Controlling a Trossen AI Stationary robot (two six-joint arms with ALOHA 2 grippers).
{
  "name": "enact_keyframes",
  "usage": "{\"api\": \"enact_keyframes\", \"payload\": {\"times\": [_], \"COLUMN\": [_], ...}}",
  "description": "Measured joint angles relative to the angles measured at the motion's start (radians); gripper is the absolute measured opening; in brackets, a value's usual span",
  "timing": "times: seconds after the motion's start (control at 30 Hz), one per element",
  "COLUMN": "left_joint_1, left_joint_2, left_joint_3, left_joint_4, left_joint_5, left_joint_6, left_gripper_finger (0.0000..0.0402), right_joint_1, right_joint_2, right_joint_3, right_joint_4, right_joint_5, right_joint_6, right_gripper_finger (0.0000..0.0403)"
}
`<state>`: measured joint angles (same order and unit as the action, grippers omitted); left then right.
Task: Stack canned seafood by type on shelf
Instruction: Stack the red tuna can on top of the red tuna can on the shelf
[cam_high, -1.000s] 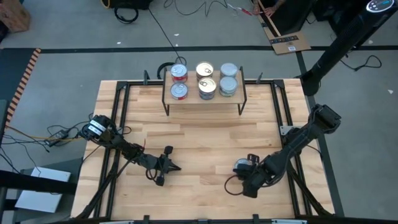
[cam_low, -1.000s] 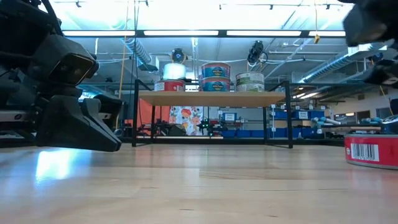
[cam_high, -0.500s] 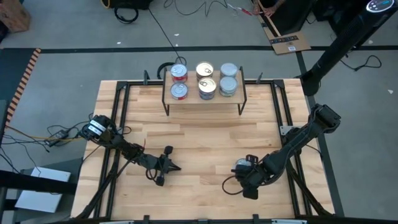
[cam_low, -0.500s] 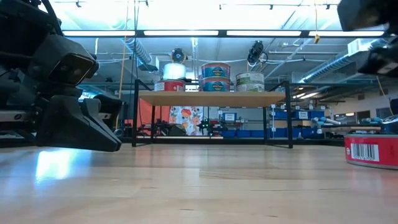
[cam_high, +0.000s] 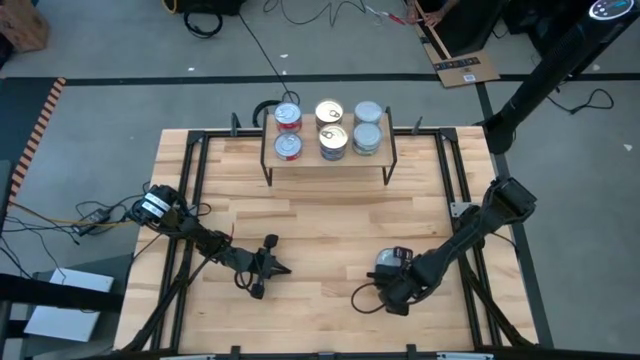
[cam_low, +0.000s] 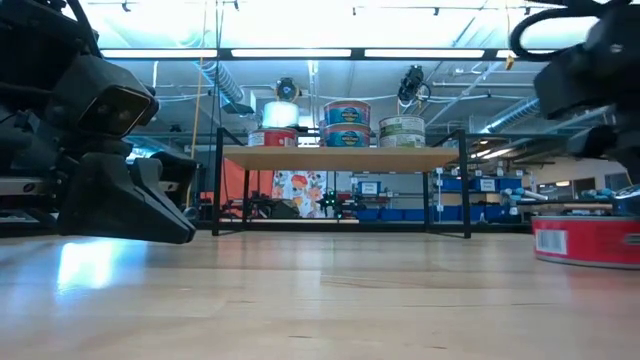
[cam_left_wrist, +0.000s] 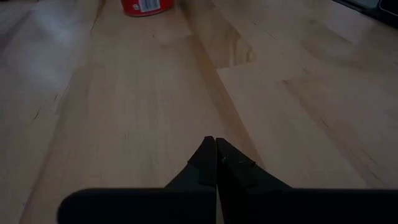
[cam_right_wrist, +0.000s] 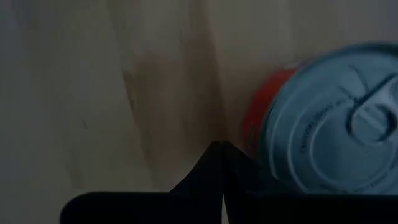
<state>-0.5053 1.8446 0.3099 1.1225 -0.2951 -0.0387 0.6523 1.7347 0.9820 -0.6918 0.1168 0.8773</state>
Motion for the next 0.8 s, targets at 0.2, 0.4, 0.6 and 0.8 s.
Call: {"api": "enact_keyframes", "payload": {"times": [0.2, 0.4, 0.6, 0.8], "left_joint_1": [0.0, 0.0, 0.0, 0.0], "left_joint_2": [0.0, 0.0, 0.0, 0.0], "left_joint_3": [0.0, 0.007, 0.025, 0.054], "left_joint_4": [0.0, 0.001, 0.001, 0.0], "left_joint_5": [-0.001, -0.001, -0.001, -0.015], "left_joint_6": [0.0, 0.0, 0.006, 0.032], "left_gripper_finger": [0.0001, 0.0001, 0.0001, 0.0001], "right_joint_1": [-0.007, -0.007, -0.03, -0.073], "right_joint_2": [-0.013, -0.012, -0.006, -0.001], "right_joint_3": [0.077, 0.107, 0.058, 0.05], "right_joint_4": [-0.111, -0.389, -0.296, -0.094], "right_joint_5": [-0.051, -0.11, 0.008, 0.118], "right_joint_6": [-0.038, 0.049, 0.001, -0.133], "right_gripper_finger": [0.0005, 0.0005, 0.0005, 0.0005]}}
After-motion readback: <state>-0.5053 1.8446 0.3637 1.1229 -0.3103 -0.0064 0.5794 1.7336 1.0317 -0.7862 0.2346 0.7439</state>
